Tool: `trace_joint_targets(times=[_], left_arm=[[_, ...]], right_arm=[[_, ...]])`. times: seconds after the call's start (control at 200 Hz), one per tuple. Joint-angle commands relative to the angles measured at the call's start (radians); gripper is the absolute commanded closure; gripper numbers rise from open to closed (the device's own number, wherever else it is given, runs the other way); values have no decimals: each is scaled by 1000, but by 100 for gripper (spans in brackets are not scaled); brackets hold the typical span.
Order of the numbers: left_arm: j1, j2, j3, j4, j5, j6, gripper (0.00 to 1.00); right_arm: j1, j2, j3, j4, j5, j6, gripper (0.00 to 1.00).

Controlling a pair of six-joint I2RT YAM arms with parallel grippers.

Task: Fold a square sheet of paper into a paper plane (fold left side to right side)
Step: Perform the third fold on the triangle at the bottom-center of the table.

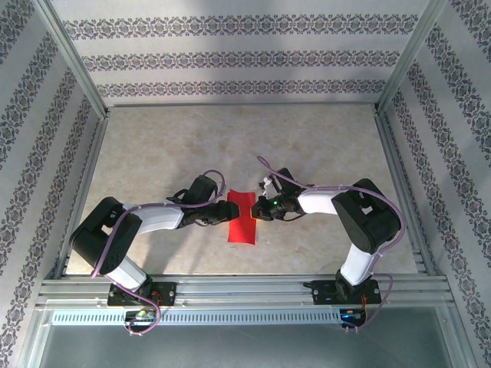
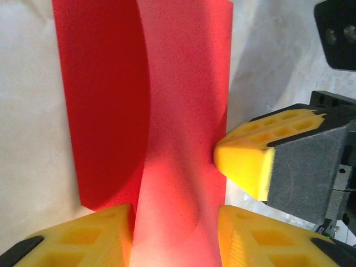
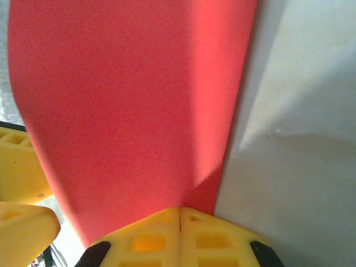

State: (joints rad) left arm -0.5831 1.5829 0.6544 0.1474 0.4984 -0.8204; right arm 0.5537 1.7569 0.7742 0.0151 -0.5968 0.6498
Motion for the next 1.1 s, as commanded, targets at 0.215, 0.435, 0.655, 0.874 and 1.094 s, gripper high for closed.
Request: trace_joint_targets(times=[0.215,0.435,0.655,0.874,1.094], left_arm=[[22,1,40,1,18,33,51],[51,43,64,-2,54,59,52],[53,46,52,-12,45,53,63],[53,22,31,-34,22,50,85],[52,-9,25,-48,16,26,99]], right_arm=[[3,44,-4,-62,45,-32,100],[3,42,-3,-63,45,-32,100],[3,37,-3,-63,48,-31,100],[2,20,6,-63,54,-43,100],[-2,-63,20,-66,70,-70,84]])
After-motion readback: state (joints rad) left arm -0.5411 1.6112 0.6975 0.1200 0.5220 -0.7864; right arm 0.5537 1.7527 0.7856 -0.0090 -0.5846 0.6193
